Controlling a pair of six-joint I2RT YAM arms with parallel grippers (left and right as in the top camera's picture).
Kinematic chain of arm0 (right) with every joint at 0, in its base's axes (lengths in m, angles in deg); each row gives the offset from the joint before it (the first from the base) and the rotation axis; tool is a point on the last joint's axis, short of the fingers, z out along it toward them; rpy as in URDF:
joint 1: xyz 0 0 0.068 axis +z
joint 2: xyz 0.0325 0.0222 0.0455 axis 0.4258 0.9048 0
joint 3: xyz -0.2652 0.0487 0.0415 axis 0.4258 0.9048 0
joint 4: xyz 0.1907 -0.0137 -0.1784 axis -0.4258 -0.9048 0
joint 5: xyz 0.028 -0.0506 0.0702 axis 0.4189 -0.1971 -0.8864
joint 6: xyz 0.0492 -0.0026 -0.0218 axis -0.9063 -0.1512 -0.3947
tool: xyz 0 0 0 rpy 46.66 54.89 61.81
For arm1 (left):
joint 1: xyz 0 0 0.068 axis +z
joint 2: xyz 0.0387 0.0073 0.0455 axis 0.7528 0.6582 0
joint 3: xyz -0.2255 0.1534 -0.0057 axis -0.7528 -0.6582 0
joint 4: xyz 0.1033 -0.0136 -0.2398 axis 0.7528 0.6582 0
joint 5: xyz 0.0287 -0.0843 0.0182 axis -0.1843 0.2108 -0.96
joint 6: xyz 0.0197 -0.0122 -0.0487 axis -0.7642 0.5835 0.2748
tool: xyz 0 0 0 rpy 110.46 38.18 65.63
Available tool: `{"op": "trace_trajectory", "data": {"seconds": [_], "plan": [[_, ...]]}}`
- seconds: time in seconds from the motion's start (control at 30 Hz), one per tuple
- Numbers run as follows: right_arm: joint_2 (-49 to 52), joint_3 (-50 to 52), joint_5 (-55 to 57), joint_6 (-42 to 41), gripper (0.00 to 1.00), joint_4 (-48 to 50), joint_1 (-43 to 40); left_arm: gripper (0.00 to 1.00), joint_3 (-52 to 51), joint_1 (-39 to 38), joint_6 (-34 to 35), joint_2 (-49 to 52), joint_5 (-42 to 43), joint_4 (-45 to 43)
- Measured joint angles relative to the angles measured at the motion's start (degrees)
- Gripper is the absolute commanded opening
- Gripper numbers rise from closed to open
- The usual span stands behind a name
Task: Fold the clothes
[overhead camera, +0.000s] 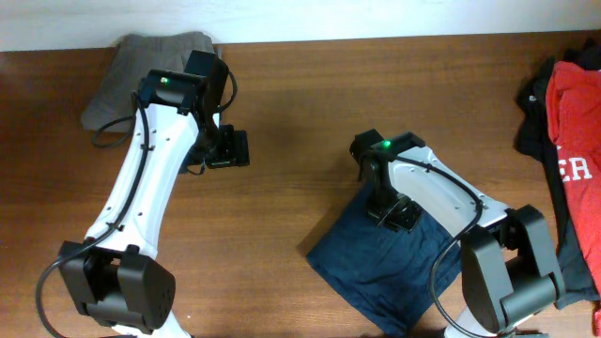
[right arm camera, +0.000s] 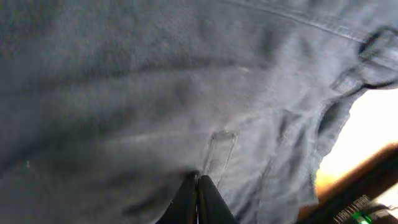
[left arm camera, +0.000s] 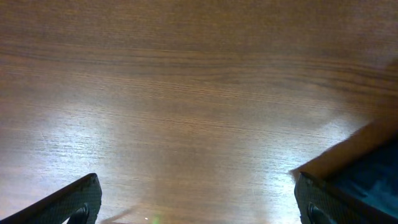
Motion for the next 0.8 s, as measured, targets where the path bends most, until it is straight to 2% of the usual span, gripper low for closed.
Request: {"op": "trace_trajectory", "data": {"seconds": [0.27, 0.63, 0.8], "plan": [[1.46, 1.77, -1.25, 0.76, 0.04, 8.09, 0.0, 0.99, 0.02, 0.0, 0.0, 0.0, -0.04, 0.02], [6.14, 1.57, -8.07, 4.52, 0.04, 17.2, -0.09, 0.99, 0.02, 0.0, 0.0, 0.0, -0.15, 0.0], [7.34, 0.28, -14.38, 6.91, 0.04, 24.74, 0.85, 0.99, 0.02, 0.0, 0.0, 0.0, -0.15, 0.02]]}}
